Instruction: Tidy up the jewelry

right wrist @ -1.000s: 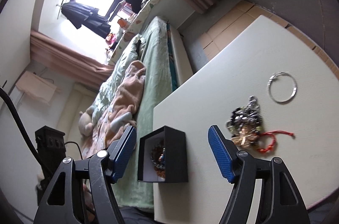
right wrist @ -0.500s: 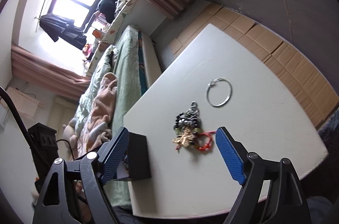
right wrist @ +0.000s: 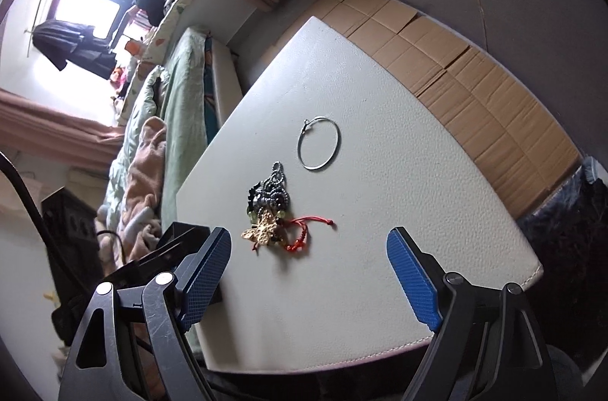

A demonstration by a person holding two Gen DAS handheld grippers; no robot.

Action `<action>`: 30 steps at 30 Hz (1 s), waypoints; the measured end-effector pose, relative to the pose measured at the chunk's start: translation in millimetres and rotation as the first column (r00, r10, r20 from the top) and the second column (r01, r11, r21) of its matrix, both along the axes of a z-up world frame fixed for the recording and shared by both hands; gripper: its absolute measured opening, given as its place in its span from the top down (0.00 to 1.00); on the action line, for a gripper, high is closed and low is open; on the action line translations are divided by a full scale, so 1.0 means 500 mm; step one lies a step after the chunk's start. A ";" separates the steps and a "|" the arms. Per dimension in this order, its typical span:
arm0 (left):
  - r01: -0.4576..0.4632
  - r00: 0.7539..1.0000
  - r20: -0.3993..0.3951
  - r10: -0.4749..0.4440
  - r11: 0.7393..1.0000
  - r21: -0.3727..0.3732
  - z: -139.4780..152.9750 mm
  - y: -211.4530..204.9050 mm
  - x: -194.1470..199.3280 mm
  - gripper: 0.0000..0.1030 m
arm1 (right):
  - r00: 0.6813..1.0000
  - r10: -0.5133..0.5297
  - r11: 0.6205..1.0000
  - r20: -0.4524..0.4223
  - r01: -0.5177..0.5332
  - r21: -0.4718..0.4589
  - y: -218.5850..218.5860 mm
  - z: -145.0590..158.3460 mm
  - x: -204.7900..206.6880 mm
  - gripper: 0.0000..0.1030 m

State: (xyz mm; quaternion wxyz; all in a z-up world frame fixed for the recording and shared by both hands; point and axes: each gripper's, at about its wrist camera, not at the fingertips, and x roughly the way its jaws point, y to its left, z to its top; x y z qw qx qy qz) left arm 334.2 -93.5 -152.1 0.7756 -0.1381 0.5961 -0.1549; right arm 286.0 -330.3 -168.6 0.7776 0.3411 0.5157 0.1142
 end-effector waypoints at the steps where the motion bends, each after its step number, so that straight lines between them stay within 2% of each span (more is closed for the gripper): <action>1: -0.013 1.000 -0.022 0.013 1.000 -0.010 -0.013 -0.003 0.004 0.56 | 1.000 -0.001 1.000 -0.004 0.001 -0.005 0.000 -0.002 0.000 0.18; 3: -0.029 0.998 -0.049 0.028 0.999 -0.021 -0.029 -0.007 0.010 0.65 | 1.000 -0.011 1.000 -0.017 0.011 -0.006 -0.005 -0.006 -0.001 0.18; 10: -0.056 0.996 -0.078 0.052 0.997 -0.047 -0.056 -0.016 0.018 0.69 | 0.997 -0.064 0.996 -0.046 0.067 0.052 -0.038 -0.024 -0.002 0.18; 14: -0.062 0.995 -0.077 0.058 0.997 -0.050 -0.061 -0.021 0.025 0.87 | 0.996 -0.055 0.995 -0.070 0.061 0.079 -0.036 -0.036 0.003 0.18; 23: -0.046 0.999 -0.015 0.045 0.995 -0.091 -0.019 0.015 0.027 0.89 | 0.995 -0.041 0.996 -0.091 0.048 0.079 -0.016 -0.046 0.013 0.18; 30: -0.056 0.997 0.039 0.061 0.993 -0.103 0.019 0.072 0.021 0.89 | 0.998 -0.007 0.997 -0.064 0.012 0.080 0.014 -0.040 0.026 0.18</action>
